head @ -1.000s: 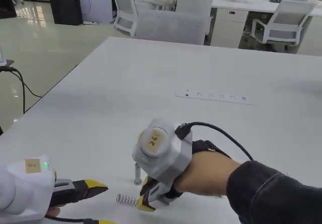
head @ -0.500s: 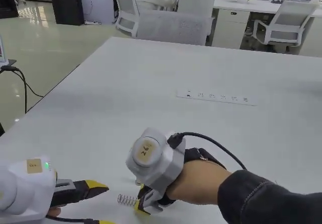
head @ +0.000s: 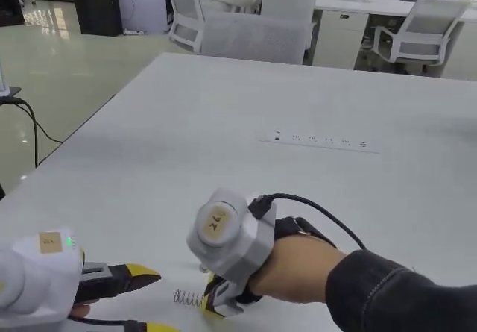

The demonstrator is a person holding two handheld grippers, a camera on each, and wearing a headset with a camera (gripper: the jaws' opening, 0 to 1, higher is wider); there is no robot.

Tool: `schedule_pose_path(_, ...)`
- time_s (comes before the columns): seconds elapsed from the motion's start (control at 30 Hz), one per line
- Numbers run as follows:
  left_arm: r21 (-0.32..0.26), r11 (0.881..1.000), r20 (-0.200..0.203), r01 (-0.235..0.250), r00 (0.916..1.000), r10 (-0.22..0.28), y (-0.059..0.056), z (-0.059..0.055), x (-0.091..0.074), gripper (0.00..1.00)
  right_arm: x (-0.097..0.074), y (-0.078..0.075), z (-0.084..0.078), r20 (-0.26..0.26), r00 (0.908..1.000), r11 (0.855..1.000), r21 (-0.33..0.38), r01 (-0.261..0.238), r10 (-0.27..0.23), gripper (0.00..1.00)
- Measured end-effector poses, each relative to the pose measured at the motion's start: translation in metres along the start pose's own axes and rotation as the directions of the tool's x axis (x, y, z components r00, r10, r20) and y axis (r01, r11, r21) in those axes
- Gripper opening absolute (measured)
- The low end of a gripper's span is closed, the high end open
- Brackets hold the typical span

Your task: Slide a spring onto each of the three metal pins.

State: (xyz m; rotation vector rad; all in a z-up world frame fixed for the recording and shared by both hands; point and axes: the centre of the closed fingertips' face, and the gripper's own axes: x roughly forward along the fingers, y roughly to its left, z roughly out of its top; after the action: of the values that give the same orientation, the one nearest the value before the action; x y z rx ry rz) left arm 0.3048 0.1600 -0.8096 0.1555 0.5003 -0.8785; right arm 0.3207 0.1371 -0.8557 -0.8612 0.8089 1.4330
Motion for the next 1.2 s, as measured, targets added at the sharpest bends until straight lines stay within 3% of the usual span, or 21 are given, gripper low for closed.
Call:
schedule_pose_path(0.33,0.024,0.999,-0.002,0.025,0.9997,-0.025,-0.008,0.008,0.005,0.42,-0.027,0.011,-0.003,0.012,0.9997,1.000,-0.006,-0.022,0.022,0.07)
schedule_pose_path(0.63,0.067,0.994,-0.004,0.089,0.9961,-0.089,-0.023,0.016,0.010,0.36,-0.046,0.025,-0.007,0.008,0.9989,0.999,-0.028,-0.045,0.045,0.07)
schedule_pose_path(1.2,0.136,0.982,-0.021,0.131,0.9913,-0.130,-0.033,0.021,0.013,0.21,-0.051,0.032,-0.002,0.014,0.9983,0.997,-0.053,-0.055,0.056,0.07)
